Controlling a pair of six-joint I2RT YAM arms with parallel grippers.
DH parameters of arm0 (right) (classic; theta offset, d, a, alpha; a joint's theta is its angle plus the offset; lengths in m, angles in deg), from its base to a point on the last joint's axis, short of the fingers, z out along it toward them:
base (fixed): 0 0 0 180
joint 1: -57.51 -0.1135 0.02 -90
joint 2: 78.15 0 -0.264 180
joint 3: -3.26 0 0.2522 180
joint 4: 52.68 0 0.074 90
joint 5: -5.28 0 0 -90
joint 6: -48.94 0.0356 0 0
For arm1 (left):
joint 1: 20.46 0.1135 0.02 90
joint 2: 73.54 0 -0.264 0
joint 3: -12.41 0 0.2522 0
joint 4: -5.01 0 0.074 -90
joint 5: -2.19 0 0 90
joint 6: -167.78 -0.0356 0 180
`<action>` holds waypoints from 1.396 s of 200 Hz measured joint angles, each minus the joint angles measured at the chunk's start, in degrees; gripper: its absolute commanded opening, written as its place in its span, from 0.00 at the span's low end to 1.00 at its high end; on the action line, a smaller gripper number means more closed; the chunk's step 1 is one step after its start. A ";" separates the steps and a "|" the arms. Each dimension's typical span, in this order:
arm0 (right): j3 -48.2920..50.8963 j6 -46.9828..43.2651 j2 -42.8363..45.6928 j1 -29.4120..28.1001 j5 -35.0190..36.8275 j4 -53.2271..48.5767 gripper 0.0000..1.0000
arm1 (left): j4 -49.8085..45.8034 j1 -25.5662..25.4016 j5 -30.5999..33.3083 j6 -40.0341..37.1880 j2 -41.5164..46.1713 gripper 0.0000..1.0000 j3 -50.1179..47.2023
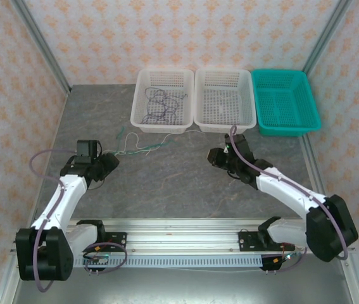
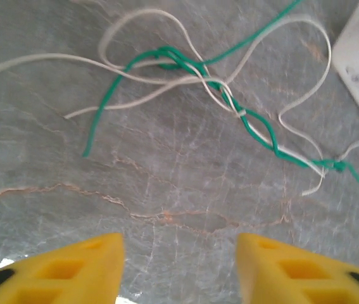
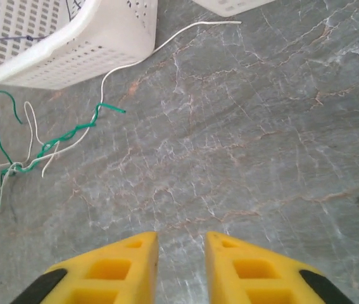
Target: Untangle the cables
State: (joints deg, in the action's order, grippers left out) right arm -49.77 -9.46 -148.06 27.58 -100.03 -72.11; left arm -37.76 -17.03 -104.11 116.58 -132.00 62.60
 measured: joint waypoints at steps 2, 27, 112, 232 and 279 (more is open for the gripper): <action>-0.15 0.31 -0.28 -0.04 0.20 0.02 0.31 | -0.09 -0.15 0.68 0.02 0.42 0.60 0.02; -1.55 6.69 -3.58 -0.04 2.56 -1.55 0.35 | -0.66 -6.78 6.78 -5.20 6.84 0.62 2.16; -3.87 13.00 -5.42 -0.04 3.19 -6.14 0.41 | 5.99 -29.20 14.49 -27.28 -20.06 0.65 19.19; -3.80 12.72 1.09 -0.04 2.86 -8.55 0.44 | 1.92 -29.20 26.73 -37.81 -48.54 0.70 36.57; -3.69 12.74 2.62 -0.04 2.86 -8.66 0.44 | -1.77 -29.18 27.21 -37.59 -51.47 0.48 38.69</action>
State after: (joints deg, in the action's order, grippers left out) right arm -53.46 3.28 -145.43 27.53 -97.17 -80.77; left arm -39.53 -46.21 -76.89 78.99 -183.47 101.28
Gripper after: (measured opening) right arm 0.439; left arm 0.562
